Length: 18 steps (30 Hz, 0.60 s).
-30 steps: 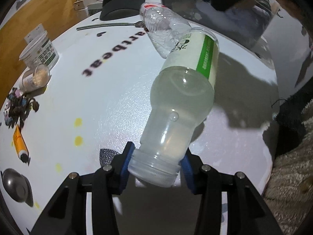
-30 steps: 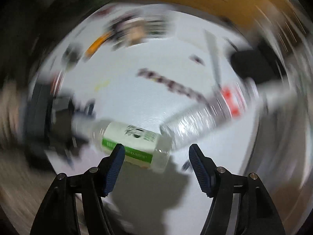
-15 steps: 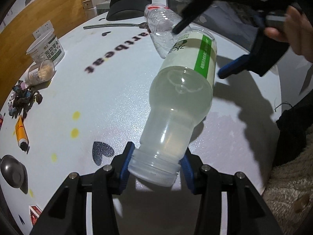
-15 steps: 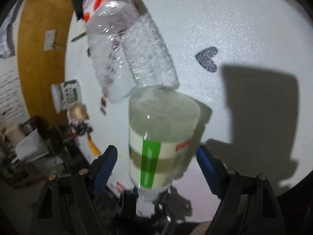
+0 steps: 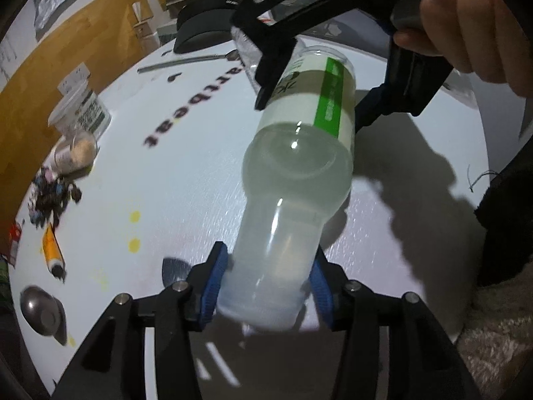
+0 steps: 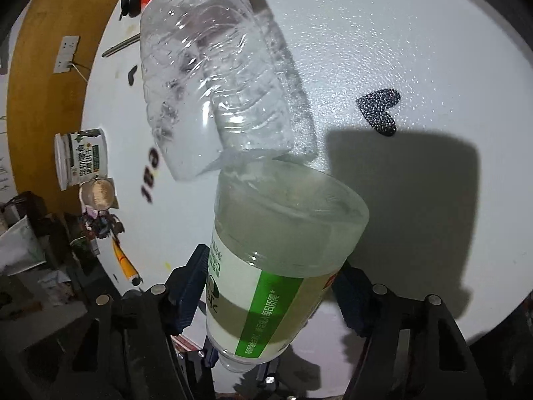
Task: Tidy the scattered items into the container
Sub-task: 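Hold the bottle with both grippers and carry it toward the clear container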
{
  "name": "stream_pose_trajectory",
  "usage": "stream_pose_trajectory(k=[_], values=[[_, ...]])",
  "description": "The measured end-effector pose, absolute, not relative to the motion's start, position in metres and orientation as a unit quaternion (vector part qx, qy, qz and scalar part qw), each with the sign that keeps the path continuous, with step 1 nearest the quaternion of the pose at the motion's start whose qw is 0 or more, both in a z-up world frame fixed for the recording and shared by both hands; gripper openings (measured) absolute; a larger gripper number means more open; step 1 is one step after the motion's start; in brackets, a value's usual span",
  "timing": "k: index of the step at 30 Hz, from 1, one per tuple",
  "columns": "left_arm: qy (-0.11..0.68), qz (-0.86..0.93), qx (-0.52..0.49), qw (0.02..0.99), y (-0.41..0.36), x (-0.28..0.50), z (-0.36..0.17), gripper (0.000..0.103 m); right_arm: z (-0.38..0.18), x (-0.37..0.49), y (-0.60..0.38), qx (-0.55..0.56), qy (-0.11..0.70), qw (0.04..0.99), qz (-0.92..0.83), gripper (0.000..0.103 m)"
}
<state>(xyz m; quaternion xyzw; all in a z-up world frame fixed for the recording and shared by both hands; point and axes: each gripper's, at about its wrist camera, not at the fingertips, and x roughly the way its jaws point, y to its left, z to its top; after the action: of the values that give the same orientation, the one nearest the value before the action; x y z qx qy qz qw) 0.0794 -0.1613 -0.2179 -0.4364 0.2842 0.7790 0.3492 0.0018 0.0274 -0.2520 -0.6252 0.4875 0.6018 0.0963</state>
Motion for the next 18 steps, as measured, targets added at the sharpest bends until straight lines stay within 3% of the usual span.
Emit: stream_pose_trajectory(k=[1, 4, 7, 18], values=[[0.285, 0.778, -0.437, 0.350, -0.158, 0.079, -0.218, 0.061, -0.251, 0.003, 0.027, -0.625, 0.488, 0.095, 0.602, 0.070], [0.273, 0.769, -0.452, 0.360, -0.153, 0.076, -0.219, 0.063, -0.253, 0.002, 0.028, -0.622, 0.490, 0.091, 0.604, 0.070], [0.263, 0.769, -0.459, 0.360, -0.156, 0.071, -0.217, 0.048, -0.254, 0.003, 0.028, -0.613, 0.501, 0.085, 0.606, 0.069], [0.280, 0.774, -0.436, 0.364, -0.172, 0.088, -0.202, 0.044, -0.246, 0.014, 0.013, -0.593, 0.535, 0.052, 0.600, 0.065]])
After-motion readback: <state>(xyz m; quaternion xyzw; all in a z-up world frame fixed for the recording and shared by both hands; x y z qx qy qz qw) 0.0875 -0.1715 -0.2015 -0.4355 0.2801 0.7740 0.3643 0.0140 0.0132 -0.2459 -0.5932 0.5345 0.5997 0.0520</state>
